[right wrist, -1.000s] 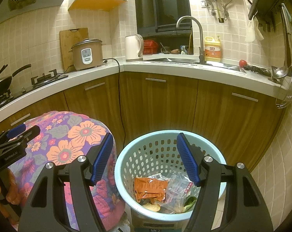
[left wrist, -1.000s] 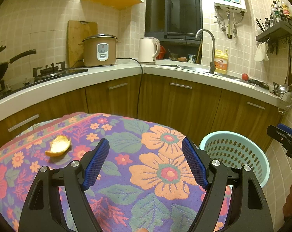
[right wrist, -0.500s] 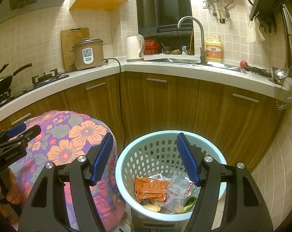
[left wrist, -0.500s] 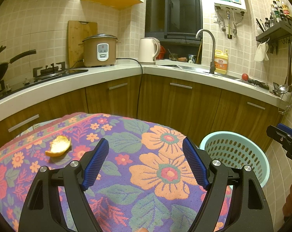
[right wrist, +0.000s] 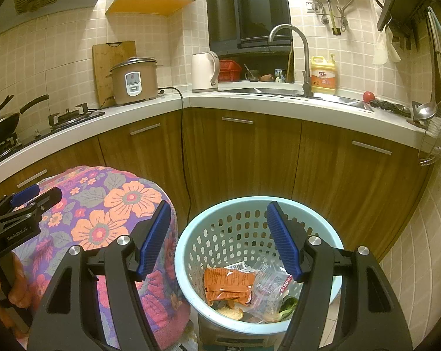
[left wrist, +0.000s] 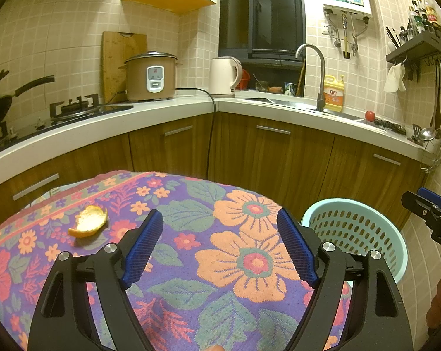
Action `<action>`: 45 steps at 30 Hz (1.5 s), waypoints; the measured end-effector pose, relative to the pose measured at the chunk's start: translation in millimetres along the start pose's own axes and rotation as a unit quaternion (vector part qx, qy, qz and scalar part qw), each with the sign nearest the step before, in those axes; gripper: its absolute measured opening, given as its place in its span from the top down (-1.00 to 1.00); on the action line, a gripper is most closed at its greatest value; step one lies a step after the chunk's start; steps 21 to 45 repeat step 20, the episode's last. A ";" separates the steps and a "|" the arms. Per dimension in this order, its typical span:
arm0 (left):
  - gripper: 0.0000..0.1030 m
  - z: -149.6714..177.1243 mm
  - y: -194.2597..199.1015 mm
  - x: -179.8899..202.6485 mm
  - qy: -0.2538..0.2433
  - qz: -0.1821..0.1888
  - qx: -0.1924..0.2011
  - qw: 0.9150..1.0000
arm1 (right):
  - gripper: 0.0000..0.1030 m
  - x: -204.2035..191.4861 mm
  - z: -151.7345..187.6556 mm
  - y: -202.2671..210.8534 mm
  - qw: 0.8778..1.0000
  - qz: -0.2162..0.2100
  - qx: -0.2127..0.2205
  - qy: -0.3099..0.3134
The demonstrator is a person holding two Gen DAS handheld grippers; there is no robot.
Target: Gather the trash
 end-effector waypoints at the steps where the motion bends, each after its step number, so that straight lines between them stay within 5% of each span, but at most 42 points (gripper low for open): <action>1: -0.54 0.0 0.0 -0.1 0.000 0.000 0.000 1.000 | -0.25 -0.2 0.1 -0.1 1.000 0.000 0.000 0.000; 45: -0.65 0.4 -4.6 -15.0 -0.005 -0.025 0.000 1.000 | -0.25 -6.1 -5.4 12.5 1.000 -0.006 0.012 0.007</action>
Point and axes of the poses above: each gripper's, at about its wrist camera, not at the fingertips, and y roughly against the way its jaws point, x to its right, z to its underside, the point moved 6 cm from there along -y, roughly the way its jaws point, and after that the axes turned 4 degrees about -z, right-handed, at the moved point
